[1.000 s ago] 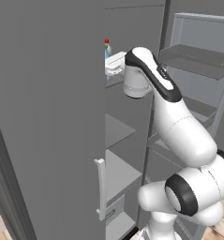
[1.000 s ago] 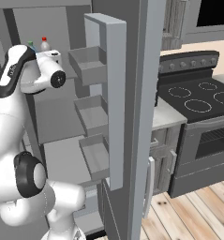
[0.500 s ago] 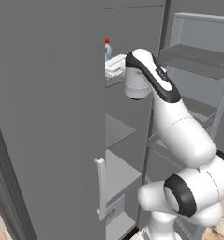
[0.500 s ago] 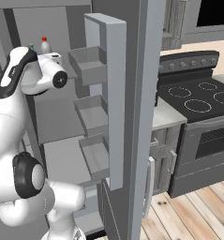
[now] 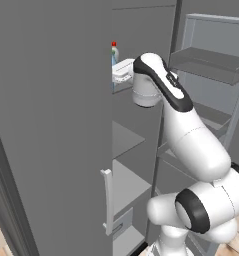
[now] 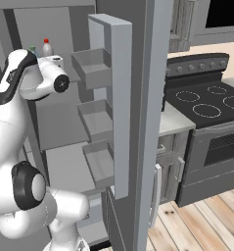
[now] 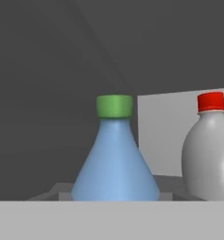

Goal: Take the bottled waters from the counter and place them in the freezer to freeze. Close the freezer door after placing the bottles.

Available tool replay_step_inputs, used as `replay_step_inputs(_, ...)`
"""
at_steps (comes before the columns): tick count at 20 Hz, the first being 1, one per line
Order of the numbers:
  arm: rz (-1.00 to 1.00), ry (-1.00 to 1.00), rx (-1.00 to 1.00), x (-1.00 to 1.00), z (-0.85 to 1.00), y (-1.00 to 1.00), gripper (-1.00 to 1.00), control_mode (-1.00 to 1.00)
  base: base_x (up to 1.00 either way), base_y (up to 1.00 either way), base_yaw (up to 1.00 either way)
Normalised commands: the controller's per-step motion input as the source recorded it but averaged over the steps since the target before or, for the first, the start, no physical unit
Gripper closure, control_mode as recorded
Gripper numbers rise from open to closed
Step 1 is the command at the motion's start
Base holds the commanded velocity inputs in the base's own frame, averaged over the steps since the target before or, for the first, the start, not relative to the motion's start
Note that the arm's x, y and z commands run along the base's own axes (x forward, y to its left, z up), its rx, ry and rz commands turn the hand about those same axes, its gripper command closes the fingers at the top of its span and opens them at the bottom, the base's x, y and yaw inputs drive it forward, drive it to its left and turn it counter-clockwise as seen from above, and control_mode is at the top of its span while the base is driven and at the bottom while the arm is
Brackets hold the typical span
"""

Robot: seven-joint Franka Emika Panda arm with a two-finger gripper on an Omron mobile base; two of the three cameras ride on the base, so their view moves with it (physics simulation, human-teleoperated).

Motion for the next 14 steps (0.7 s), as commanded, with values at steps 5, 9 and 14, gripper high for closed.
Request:
replay_step_inputs(5, -0.01, 0.00, 0.00, 0.08, 0.01, 0.00, 1.00, -1.00, 0.00, 0.00, 0.00)
replay_step_inputs(9, -0.05, 0.00, 0.00, 0.48, 0.00, 0.00, 1.00, -1.00, 0.00, 0.00, 0.00)
replay_step_inputs(14, -0.03, 0.00, -0.03, 0.44, 0.00, 0.00, 1.00, -1.00, 0.00, 0.00, 0.00)
